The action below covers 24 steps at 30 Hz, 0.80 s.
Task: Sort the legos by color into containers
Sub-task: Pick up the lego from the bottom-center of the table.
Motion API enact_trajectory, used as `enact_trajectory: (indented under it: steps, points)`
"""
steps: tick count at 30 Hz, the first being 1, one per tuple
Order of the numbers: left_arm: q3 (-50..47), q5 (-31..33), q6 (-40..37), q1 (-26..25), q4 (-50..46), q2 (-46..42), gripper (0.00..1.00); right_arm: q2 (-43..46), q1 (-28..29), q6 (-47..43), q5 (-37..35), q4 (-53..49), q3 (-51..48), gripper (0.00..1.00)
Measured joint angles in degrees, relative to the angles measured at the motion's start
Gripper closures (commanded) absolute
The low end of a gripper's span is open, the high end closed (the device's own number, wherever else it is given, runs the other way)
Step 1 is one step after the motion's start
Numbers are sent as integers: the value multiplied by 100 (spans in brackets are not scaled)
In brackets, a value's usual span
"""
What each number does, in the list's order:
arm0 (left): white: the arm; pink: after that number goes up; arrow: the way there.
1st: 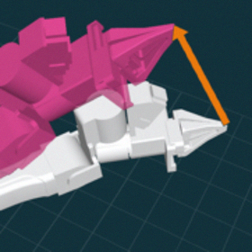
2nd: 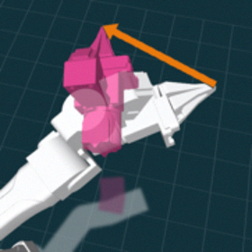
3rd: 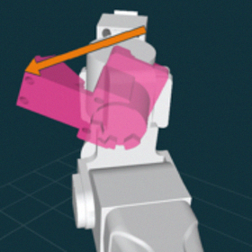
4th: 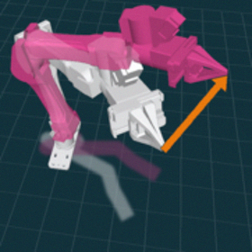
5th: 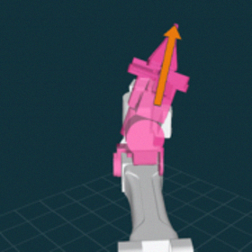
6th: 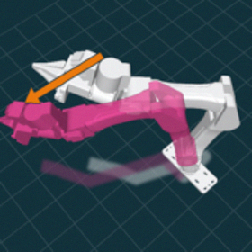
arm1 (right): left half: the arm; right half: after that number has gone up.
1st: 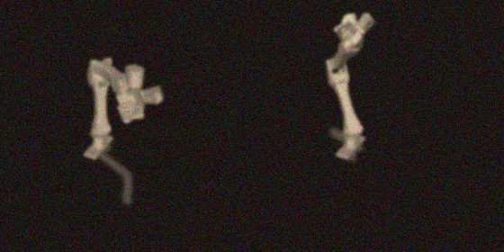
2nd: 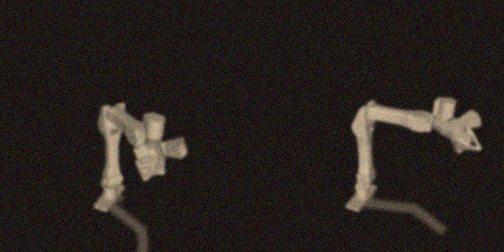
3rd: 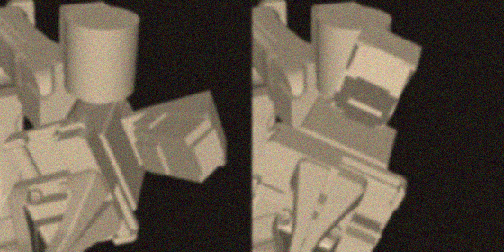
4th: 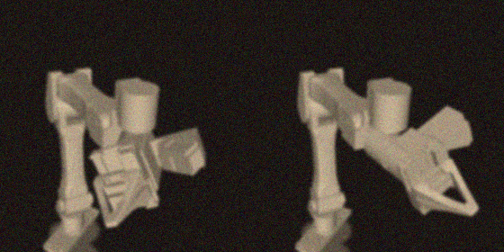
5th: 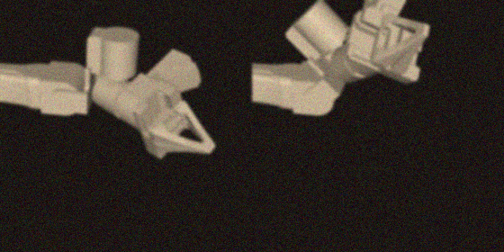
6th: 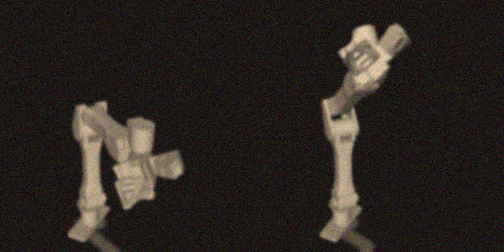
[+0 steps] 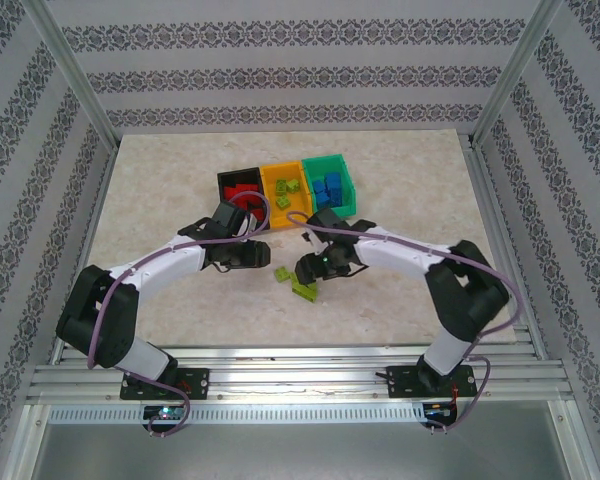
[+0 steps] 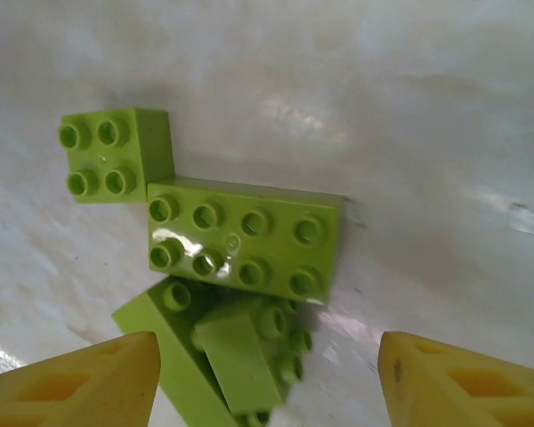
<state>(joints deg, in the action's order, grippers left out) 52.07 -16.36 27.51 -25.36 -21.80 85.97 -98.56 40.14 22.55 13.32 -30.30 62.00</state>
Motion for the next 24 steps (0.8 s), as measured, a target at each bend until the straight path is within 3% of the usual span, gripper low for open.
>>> enact_trajectory:
  steps: [11,21,24]
  points:
    - [-232,-317,129,0,238,2,42,-496,234,-22,-149,-157,435,46]
    - [-153,-719,146,-59,584,494,41,-96,-116,-17,-372,-232,-391,46]
    - [-46,-778,142,-195,605,723,40,-50,-118,15,-396,-205,-476,50]
